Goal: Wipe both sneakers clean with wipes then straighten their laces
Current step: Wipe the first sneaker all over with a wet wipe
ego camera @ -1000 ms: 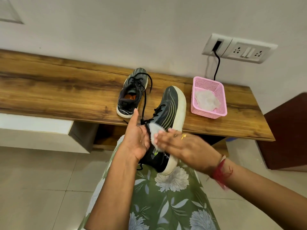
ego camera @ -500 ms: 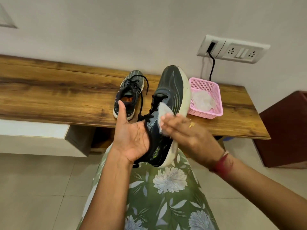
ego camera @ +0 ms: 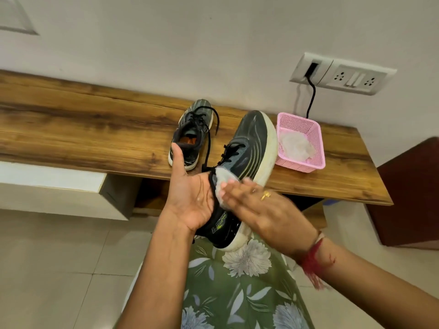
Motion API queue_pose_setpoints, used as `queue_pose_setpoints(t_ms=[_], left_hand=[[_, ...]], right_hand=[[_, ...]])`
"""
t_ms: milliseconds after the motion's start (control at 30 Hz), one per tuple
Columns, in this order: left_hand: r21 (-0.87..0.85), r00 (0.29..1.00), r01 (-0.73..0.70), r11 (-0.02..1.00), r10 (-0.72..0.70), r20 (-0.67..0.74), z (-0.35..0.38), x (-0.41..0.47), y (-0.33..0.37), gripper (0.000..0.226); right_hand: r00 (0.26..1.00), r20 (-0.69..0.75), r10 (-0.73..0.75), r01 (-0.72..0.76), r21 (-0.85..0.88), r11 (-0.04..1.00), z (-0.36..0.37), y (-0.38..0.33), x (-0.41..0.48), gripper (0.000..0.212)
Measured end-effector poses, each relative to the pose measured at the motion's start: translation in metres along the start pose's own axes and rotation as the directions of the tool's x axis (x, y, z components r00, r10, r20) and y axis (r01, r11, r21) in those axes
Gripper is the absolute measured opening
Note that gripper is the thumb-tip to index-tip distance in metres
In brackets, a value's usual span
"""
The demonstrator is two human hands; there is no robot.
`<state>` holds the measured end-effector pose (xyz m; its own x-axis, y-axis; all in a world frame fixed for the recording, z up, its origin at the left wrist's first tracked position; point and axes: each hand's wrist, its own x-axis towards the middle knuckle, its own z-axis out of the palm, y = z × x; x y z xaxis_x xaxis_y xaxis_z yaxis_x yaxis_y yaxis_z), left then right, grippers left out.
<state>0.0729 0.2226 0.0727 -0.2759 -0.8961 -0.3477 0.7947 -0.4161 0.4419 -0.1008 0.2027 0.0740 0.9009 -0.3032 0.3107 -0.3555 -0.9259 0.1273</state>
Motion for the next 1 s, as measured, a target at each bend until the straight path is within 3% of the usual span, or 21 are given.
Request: queue_pose_setpoints(t_ms=[133, 200, 300, 333, 467, 633, 767, 900, 1000], left_hand=[[-0.001, 1.000, -0.002, 1.000, 0.002, -0.009, 0.006, 0.000, -0.001, 0.109], [0.027, 0.999, -0.001, 1.000, 0.002, -0.037, 0.006, 0.000, 0.000, 0.108], [0.065, 0.998, 0.026, 0.998, -0.022, -0.060, 0.004, 0.000, 0.000, 0.108], [0.075, 0.997, 0.027, 0.997, -0.022, -0.068, 0.005, 0.000, -0.001, 0.108], [0.068, 0.996, 0.017, 0.998, -0.011, -0.087, 0.007, 0.000, -0.001, 0.105], [0.129, 0.992, 0.029, 0.991, -0.012, -0.125, 0.005, 0.001, -0.002, 0.105], [0.147, 0.991, 0.018, 0.989, 0.002, -0.132, 0.006, 0.003, -0.006, 0.105], [0.151, 0.993, 0.010, 0.989, 0.008, -0.118, 0.003, 0.005, -0.005, 0.110], [0.147, 0.995, 0.009, 0.989, 0.006, -0.098, 0.004, 0.005, -0.006, 0.111]], right_hand=[[0.941, -0.094, 0.326, -0.325, 0.024, 0.945, -0.004, 0.031, 0.005, 0.051], [0.955, -0.096, 0.280, -0.277, 0.051, 0.960, -0.004, 0.019, 0.006, 0.046], [1.000, 0.012, 0.017, -0.018, 0.029, 0.999, -0.003, 0.001, 0.000, 0.035], [1.000, 0.016, 0.017, -0.018, 0.019, 1.000, -0.003, 0.008, 0.000, 0.036], [0.948, -0.030, 0.318, -0.317, 0.017, 0.948, -0.005, 0.037, 0.006, 0.058], [0.989, 0.071, 0.132, -0.136, 0.043, 0.990, -0.004, 0.015, 0.003, 0.047], [0.942, -0.012, 0.336, -0.336, 0.045, 0.941, -0.005, 0.027, 0.012, 0.052], [0.987, 0.046, 0.151, -0.154, 0.083, 0.985, 0.000, -0.002, 0.008, 0.036], [0.960, -0.012, 0.281, -0.281, 0.045, 0.959, 0.001, 0.020, 0.010, 0.042]])
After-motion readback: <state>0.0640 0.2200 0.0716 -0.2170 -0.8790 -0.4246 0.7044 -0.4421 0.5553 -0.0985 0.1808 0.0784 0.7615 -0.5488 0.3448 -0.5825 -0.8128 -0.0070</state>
